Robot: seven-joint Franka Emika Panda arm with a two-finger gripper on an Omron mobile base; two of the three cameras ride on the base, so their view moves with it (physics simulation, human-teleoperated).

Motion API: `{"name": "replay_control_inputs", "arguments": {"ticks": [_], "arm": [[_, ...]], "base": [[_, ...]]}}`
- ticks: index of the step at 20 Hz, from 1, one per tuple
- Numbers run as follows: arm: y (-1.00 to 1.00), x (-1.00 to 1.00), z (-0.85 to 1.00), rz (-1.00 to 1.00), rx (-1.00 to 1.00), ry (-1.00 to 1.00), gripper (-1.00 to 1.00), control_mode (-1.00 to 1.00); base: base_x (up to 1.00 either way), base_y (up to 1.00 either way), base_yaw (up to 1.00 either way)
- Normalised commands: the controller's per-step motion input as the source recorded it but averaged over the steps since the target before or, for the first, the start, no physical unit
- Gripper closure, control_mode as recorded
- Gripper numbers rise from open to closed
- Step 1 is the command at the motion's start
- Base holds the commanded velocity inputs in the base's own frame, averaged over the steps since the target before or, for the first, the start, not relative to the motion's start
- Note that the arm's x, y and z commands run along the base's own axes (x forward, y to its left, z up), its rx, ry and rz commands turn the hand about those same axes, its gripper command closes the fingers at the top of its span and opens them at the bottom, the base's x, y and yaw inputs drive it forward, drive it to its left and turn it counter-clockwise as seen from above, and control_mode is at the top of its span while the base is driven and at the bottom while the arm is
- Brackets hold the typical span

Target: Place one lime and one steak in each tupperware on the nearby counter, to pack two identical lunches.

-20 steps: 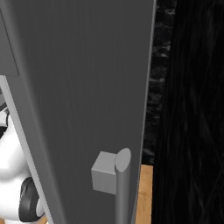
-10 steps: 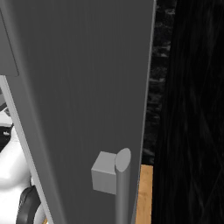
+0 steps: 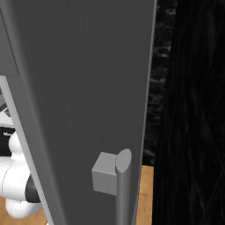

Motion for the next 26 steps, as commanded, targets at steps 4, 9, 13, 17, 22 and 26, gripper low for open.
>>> {"name": "replay_control_inputs", "arguments": {"ticks": [4,9,13,17,22,26], "arm": [[-0.16,0.81,0.0,0.0,0.0,0.04,-1.0,-1.0],[0.0,0.3,-0.19,0.0,0.0,0.16,-1.0,-1.0],[0.1,0.03,-0.54,0.0,0.0,0.06,-1.0,-1.0],[0.08,0.21,-0.48,0.0,0.0,0.0,-1.0,-1.0],[0.08,0.1,-0.19,0.0,0.0,0.0,-1.0,-1.0],[0.0,0.05,0.12,0.0,0.0,0.0,-1.0,-1.0]], "base": [[0.0,0.0,0.0],[0.0,0.0,0.0],[0.0,0.0,0.0],[0.0,0.0,0.0],[0.0,0.0,0.0],[0.0,0.0,0.0]]}}
